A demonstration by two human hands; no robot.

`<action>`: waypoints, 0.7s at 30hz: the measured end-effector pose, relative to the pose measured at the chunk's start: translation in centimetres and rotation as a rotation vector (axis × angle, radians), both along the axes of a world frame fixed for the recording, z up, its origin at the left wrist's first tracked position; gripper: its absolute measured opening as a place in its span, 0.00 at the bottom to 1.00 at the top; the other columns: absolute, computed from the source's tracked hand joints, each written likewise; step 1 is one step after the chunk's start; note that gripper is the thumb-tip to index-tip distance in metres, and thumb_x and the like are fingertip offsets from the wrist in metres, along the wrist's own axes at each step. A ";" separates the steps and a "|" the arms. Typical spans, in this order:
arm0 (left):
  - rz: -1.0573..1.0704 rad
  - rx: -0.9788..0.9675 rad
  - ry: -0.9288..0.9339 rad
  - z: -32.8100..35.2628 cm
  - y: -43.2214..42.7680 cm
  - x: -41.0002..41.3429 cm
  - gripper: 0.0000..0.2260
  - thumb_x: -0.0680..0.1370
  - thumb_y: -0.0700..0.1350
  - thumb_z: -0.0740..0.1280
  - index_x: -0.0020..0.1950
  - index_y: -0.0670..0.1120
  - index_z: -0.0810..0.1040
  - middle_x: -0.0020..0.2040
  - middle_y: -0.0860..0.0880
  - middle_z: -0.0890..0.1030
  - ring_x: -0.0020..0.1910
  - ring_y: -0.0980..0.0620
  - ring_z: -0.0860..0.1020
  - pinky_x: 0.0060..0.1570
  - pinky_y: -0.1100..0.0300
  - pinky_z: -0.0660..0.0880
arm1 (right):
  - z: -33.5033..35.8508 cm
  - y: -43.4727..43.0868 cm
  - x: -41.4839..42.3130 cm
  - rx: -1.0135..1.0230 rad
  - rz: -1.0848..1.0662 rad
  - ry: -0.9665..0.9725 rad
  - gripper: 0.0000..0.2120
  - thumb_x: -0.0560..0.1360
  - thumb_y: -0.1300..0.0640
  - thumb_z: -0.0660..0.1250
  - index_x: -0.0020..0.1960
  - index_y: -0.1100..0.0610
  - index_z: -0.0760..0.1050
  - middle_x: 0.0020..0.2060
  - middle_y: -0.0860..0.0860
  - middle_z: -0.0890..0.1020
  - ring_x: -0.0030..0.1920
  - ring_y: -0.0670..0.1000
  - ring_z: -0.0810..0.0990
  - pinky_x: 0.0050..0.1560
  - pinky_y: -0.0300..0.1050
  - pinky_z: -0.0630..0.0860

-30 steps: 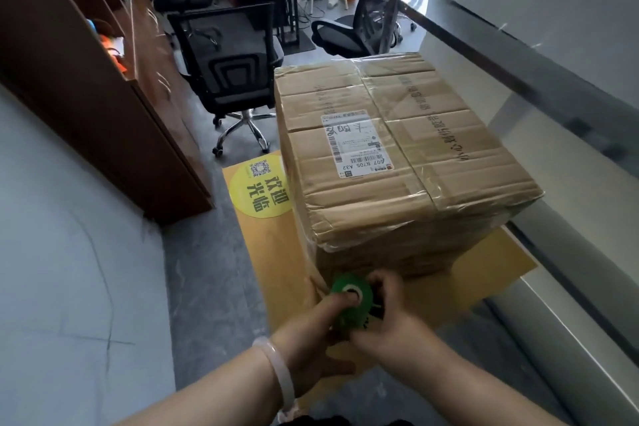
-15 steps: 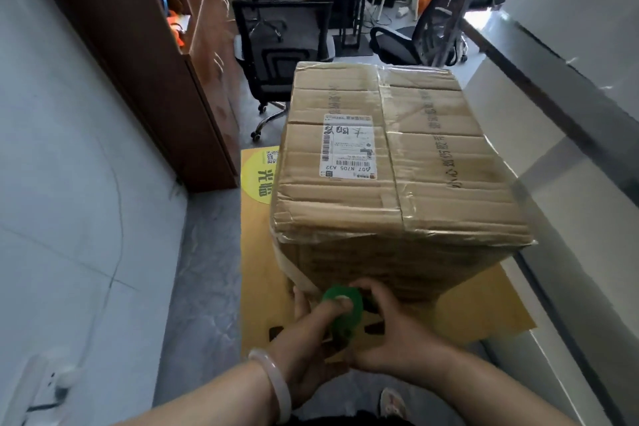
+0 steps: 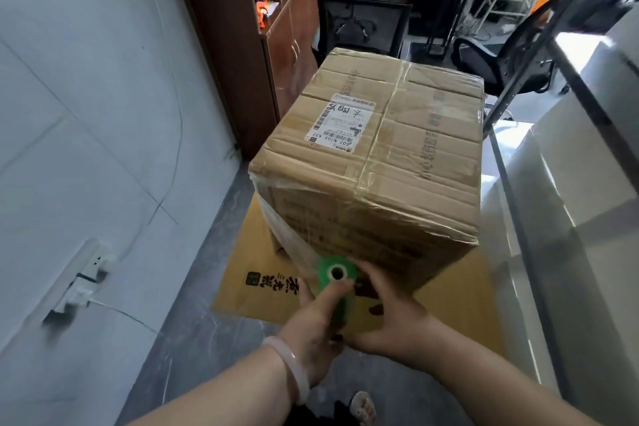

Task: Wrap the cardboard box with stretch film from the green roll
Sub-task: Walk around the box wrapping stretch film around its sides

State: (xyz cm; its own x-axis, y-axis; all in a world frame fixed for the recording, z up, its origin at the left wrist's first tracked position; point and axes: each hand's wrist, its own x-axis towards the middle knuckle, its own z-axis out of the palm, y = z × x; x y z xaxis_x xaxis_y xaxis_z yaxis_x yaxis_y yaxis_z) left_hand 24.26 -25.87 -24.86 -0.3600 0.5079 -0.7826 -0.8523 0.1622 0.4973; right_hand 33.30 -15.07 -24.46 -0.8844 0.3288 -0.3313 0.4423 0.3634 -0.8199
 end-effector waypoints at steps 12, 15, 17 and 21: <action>0.025 0.089 -0.015 -0.9 0.1 2.3 0.57 0.65 0.49 0.79 0.78 0.65 0.39 0.69 0.42 0.74 0.65 0.41 0.75 0.69 0.41 0.69 | 0.4 -0.7 2.3 -0.019 -0.238 0.035 0.35 0.64 0.53 0.78 0.64 0.41 0.63 0.63 0.44 0.72 0.64 0.44 0.72 0.64 0.41 0.71; 0.005 0.141 -0.037 -1.4 -0.3 2.7 0.57 0.65 0.49 0.79 0.78 0.65 0.39 0.69 0.40 0.73 0.66 0.39 0.74 0.68 0.40 0.70 | 0.5 -1.1 3.4 -0.032 -0.298 0.072 0.28 0.64 0.56 0.78 0.56 0.42 0.66 0.58 0.47 0.77 0.62 0.46 0.75 0.64 0.46 0.73; 0.001 0.161 -0.040 -1.3 -0.4 3.1 0.55 0.66 0.49 0.79 0.78 0.66 0.42 0.68 0.40 0.73 0.64 0.38 0.76 0.65 0.40 0.73 | 0.7 -1.3 4.3 -0.014 -0.318 0.091 0.32 0.62 0.54 0.78 0.60 0.42 0.67 0.57 0.46 0.78 0.59 0.45 0.77 0.62 0.50 0.76; -0.013 0.174 0.001 -0.7 0.0 4.1 0.51 0.60 0.52 0.79 0.76 0.67 0.55 0.66 0.41 0.76 0.61 0.38 0.78 0.60 0.41 0.77 | 1.2 -0.9 5.7 0.067 -0.272 0.086 0.34 0.62 0.50 0.77 0.65 0.44 0.69 0.58 0.43 0.76 0.58 0.42 0.76 0.61 0.48 0.76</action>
